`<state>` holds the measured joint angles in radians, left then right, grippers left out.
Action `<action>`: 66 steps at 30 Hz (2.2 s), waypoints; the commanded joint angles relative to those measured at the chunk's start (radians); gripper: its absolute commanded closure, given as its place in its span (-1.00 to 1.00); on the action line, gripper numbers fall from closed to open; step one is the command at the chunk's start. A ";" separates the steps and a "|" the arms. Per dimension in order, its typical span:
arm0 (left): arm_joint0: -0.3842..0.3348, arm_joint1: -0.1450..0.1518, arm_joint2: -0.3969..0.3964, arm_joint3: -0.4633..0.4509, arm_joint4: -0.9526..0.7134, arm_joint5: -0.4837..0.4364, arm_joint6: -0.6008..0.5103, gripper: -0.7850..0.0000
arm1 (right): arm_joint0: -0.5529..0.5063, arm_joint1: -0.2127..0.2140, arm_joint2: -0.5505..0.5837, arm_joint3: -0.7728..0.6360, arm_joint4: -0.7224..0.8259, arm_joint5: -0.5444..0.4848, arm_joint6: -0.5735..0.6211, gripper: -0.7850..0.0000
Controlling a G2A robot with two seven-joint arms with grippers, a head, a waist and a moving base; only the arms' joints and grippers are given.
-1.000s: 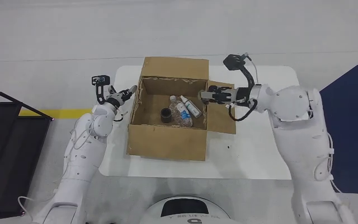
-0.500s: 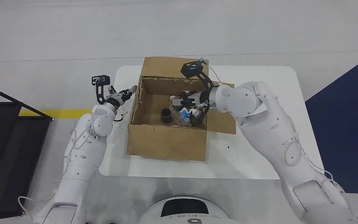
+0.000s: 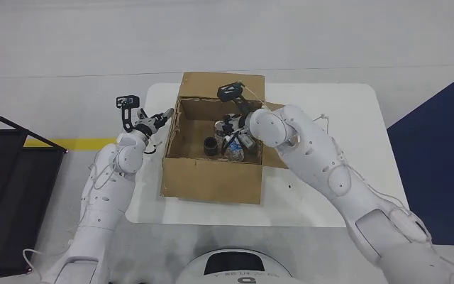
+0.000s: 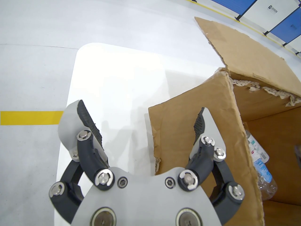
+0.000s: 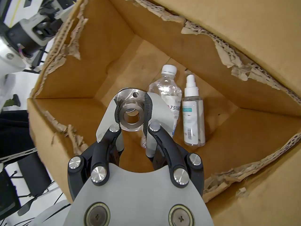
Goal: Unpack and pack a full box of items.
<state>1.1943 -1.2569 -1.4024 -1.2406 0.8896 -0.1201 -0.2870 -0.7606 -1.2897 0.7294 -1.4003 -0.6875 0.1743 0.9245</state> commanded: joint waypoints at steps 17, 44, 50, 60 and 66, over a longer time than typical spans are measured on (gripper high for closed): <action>0.000 0.000 0.000 0.000 0.000 0.000 0.000 -1.00 | 0.071 -0.093 -0.161 0.208 -0.200 0.095 -0.028 0.02; 0.000 0.000 0.000 0.000 0.000 0.000 0.000 -1.00 | -0.556 0.118 0.951 -0.317 0.402 -0.224 0.077 -1.00; 0.000 0.000 0.000 0.000 0.000 0.000 0.000 -1.00 | -0.464 0.125 0.945 -0.052 0.519 -0.208 0.158 -1.00; 0.000 0.000 0.000 0.000 0.000 0.000 0.000 -1.00 | -0.346 0.123 0.800 0.118 0.550 -0.287 0.271 -1.00; 0.000 0.000 0.000 0.000 0.000 0.000 0.000 -1.00 | -0.283 0.131 0.824 0.213 0.748 -0.336 0.414 -1.00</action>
<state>1.1943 -1.2569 -1.4024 -1.2406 0.8896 -0.1201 -0.2870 -1.0541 -1.1612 1.5450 -1.2073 0.0076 -0.1522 1.2959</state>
